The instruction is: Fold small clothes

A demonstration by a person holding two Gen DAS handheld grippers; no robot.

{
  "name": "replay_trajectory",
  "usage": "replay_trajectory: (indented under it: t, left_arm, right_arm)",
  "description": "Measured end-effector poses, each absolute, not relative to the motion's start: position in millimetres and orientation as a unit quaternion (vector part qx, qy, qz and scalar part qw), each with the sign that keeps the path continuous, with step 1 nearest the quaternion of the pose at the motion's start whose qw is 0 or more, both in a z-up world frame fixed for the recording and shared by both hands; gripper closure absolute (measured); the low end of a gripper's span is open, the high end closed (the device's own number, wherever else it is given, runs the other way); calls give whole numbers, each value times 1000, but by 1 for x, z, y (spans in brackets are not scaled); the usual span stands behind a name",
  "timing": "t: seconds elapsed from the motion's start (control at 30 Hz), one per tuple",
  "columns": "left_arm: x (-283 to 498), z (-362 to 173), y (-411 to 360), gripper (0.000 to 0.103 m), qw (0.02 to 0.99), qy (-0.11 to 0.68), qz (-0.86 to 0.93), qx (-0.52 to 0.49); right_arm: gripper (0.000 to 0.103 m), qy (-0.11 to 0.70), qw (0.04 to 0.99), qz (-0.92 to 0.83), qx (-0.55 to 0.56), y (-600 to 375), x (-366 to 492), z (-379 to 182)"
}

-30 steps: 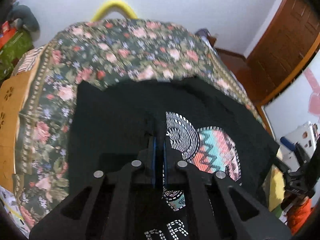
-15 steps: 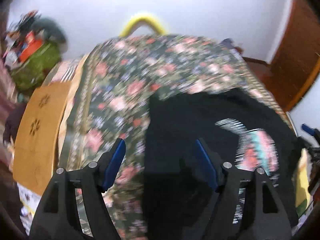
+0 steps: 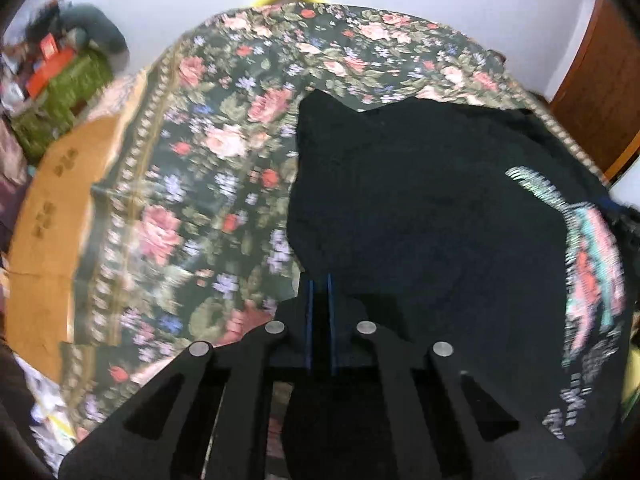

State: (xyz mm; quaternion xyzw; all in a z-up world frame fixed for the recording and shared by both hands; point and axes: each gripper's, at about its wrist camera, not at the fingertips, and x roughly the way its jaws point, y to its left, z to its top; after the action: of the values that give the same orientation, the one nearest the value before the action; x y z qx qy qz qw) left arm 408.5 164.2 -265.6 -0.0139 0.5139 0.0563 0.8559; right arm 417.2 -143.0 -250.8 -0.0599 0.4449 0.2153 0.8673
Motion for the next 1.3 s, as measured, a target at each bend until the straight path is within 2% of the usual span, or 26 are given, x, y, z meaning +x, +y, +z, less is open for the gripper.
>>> replay_trajectory:
  t: [0.23, 0.37, 0.43, 0.5, 0.53, 0.7, 0.9, 0.97, 1.0, 1.03, 1.07, 1.13, 1.3]
  left_arm:
    - [400, -265, 168, 94, 853, 516, 74, -1]
    - [387, -240, 165, 79, 860, 505, 65, -22]
    - [382, -226, 157, 68, 868, 492, 60, -23]
    - [376, -213, 150, 47, 878, 474, 58, -17]
    - [372, -208, 145, 44, 884, 464, 57, -13]
    - [367, -204, 120, 41, 889, 457, 30, -9]
    - [382, -239, 101, 41, 870, 492, 22, -11]
    - [385, -251, 98, 41, 867, 498, 26, -16]
    - [384, -253, 97, 40, 868, 495, 27, -19]
    - [384, -253, 98, 40, 870, 492, 28, -24]
    - [383, -254, 98, 39, 870, 491, 29, -27]
    - [383, -255, 100, 38, 869, 493, 27, -34]
    - [383, -257, 100, 35, 869, 492, 29, -34]
  right_arm:
    - [56, 451, 861, 226, -61, -152, 408, -239]
    - [52, 439, 869, 220, -60, -181, 381, -221]
    - [44, 430, 877, 209, -54, -203, 367, -214]
    - [41, 423, 884, 189, -58, -230, 352, -210]
    - [40, 424, 886, 180, -58, -238, 349, -209]
    - [40, 432, 891, 133, -34, -286, 337, -217]
    - [40, 452, 885, 113, 7, -308, 347, -243]
    - [46, 453, 883, 116, 30, -311, 352, -249]
    - [54, 451, 883, 124, 47, -314, 353, -250]
    - [64, 448, 883, 129, 61, -315, 354, -250]
    - [78, 445, 883, 133, 70, -316, 355, -250]
    - [97, 442, 882, 144, 78, -313, 359, -248]
    - [100, 431, 888, 150, 54, -313, 361, -229]
